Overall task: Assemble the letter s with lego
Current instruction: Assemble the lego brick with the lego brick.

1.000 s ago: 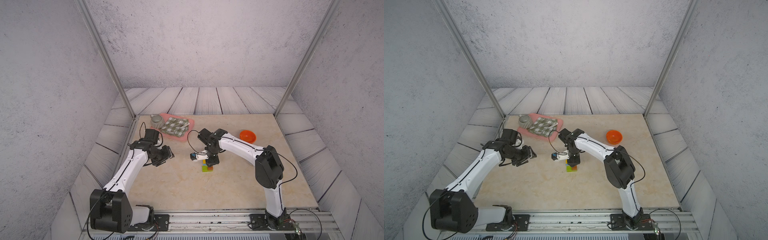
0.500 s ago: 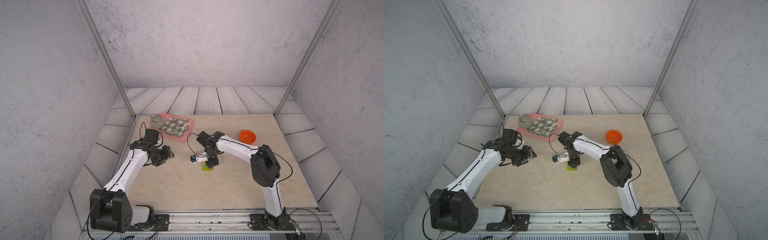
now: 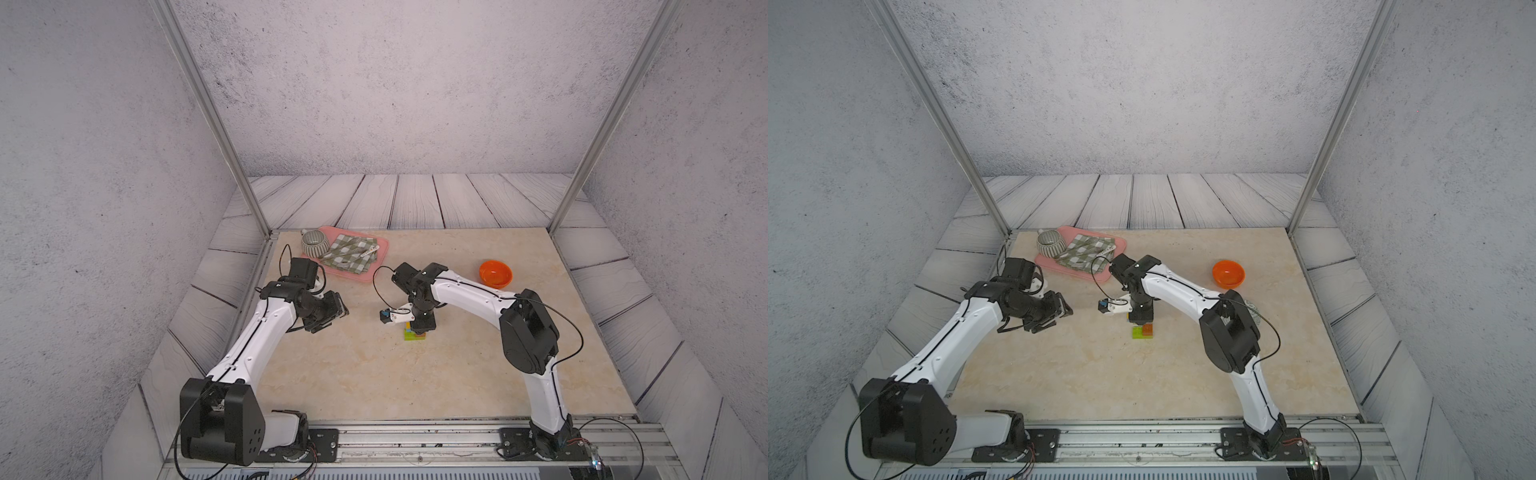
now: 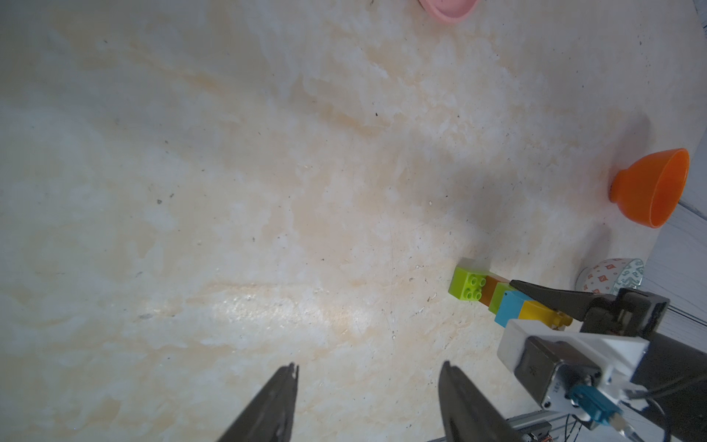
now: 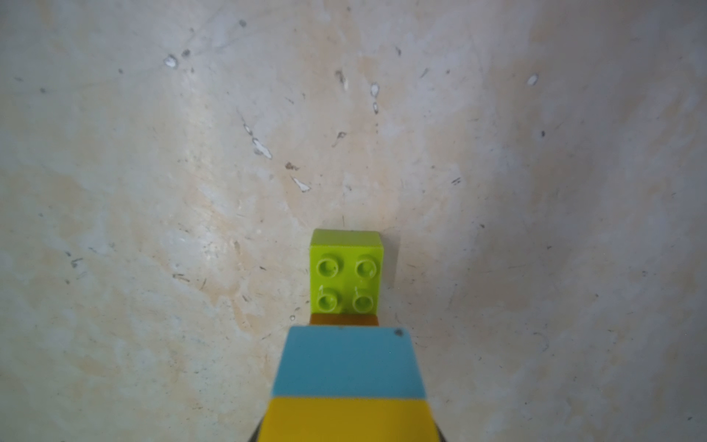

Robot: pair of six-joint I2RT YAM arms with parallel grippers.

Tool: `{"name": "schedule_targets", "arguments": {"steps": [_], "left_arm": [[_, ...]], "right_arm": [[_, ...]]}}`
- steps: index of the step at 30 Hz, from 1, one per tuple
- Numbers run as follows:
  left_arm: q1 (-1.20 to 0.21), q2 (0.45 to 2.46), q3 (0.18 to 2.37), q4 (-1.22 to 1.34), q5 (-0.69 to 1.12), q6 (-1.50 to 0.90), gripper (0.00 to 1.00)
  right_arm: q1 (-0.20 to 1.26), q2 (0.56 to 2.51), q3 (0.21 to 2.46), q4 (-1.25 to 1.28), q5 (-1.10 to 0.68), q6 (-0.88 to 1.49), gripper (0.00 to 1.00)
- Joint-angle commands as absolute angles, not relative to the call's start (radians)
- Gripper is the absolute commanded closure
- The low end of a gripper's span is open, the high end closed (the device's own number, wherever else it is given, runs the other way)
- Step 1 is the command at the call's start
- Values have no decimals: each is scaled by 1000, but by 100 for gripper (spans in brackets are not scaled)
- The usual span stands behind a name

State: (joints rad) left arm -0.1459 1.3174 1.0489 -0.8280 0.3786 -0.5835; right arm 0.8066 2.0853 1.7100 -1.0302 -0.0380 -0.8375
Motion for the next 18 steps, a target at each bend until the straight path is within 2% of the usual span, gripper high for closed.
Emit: {"name": "schedule_targets", "arguments": {"steps": [1, 11, 18], "left_arm": [[-135, 1321, 1054, -845, 379, -574, 36], [-133, 1319, 1055, -847, 376, -571, 36], [-132, 1315, 1057, -851, 376, -571, 36]], "right_arm": [[812, 2137, 1719, -1041, -20, -818, 80], [821, 2180, 1711, -1052, -25, -790, 81], [819, 2103, 1773, -1041, -16, -786, 81]]}}
